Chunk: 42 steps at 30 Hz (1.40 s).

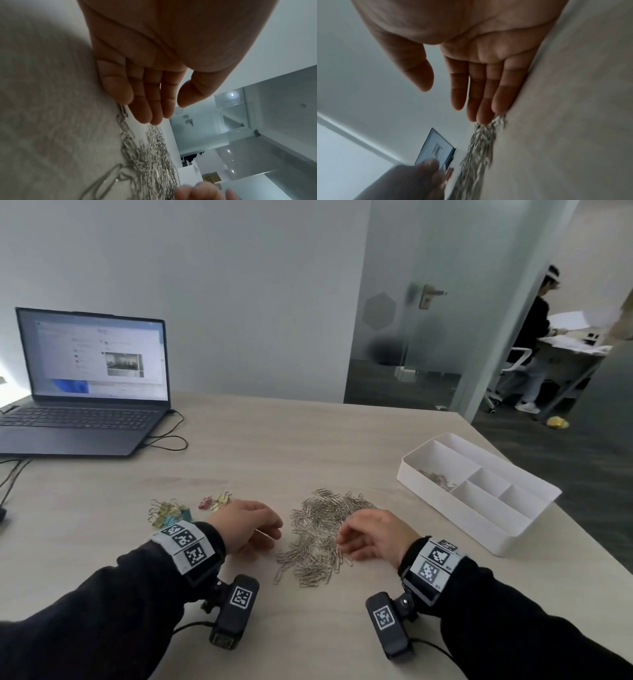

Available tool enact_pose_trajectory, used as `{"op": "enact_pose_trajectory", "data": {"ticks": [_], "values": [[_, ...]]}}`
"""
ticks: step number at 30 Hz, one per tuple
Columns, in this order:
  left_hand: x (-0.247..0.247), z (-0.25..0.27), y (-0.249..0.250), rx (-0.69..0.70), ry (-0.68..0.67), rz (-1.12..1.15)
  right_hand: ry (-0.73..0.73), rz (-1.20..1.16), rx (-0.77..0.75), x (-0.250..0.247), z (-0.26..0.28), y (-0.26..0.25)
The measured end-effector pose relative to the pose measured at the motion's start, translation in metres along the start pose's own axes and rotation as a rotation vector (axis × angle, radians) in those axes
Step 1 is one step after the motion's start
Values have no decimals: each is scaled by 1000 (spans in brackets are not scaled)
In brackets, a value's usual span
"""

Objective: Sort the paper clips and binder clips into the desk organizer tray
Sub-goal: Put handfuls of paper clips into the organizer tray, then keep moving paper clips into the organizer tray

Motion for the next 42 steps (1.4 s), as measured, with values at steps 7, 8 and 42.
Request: {"op": "enact_pose_trajectory", "data": {"ticks": [7, 8, 42], "values": [[14, 6, -1, -75, -112, -14, 41, -104, -52, -1, -1, -7], [18, 5, 0, -79, -115, -10, -26, -104, -20, 4, 5, -8], [69, -29, 20, 63, -281, 65, 234, 209, -86, -45, 9, -4]]}}
Point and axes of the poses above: each hand's wrist, its own z-axis away from the middle knuckle, its own x-axis out of the palm, y = z × x, the point moved 1 cm from there along -z, towards the middle knuckle, and after that the axes turned 6 degrees about y, right-handed, at the moved point
